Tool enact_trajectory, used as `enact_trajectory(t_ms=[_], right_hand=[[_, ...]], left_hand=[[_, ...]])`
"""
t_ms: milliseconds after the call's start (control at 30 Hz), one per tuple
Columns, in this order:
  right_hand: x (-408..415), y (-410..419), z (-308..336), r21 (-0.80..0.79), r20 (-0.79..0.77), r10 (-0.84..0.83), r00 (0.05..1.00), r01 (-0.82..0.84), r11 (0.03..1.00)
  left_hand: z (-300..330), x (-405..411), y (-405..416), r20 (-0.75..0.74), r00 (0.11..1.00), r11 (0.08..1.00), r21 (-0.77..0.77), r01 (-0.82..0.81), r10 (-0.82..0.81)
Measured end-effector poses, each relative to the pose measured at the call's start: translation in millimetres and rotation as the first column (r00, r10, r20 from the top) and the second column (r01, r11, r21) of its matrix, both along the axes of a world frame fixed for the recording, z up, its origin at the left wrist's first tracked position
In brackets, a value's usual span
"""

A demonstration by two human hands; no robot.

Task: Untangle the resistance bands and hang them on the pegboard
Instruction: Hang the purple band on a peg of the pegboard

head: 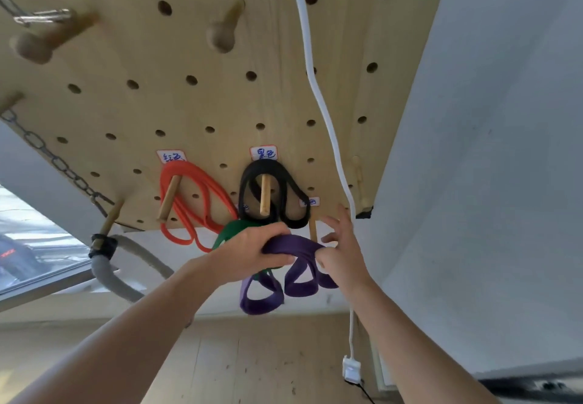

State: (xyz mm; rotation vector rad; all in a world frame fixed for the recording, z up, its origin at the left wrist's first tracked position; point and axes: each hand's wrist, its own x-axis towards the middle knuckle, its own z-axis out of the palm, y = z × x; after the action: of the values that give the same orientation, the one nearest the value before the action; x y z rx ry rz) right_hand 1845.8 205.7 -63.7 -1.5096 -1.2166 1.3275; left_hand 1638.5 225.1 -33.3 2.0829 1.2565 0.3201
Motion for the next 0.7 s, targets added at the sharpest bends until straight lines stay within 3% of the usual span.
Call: enact_trajectory(t_ms=[133,267,600,700], right_hand=[[13.2,2.8,-2.9,-0.047,-0.065,0.099,0.993,-0.102,0.994],[21.5,12.3,-4.4,-0.058,0.039,0.107,0.993,-0.105,0.993],[11.5,29.4,-11.8,0.107,0.310,-0.085,0.947,0.054,0.993],[6.5,34.3,-18.9,0.094,0.340,-0.069,0.938,0.039,0.995]], left_hand=[[-8.1,23.5,11.9,0.081,0.997,1.000,-0.003,-0.012,0.012],[-13.7,43.9,19.0,0.128,0.991,1.000,-0.002,-0.026,0.026],[-24.5,50.7,36.8,-0.031,0.986,0.986,0.017,-0.163,0.163],[-30.8,50.1,39.5,-0.140,0.971,0.978,0.115,-0.176,0.192]])
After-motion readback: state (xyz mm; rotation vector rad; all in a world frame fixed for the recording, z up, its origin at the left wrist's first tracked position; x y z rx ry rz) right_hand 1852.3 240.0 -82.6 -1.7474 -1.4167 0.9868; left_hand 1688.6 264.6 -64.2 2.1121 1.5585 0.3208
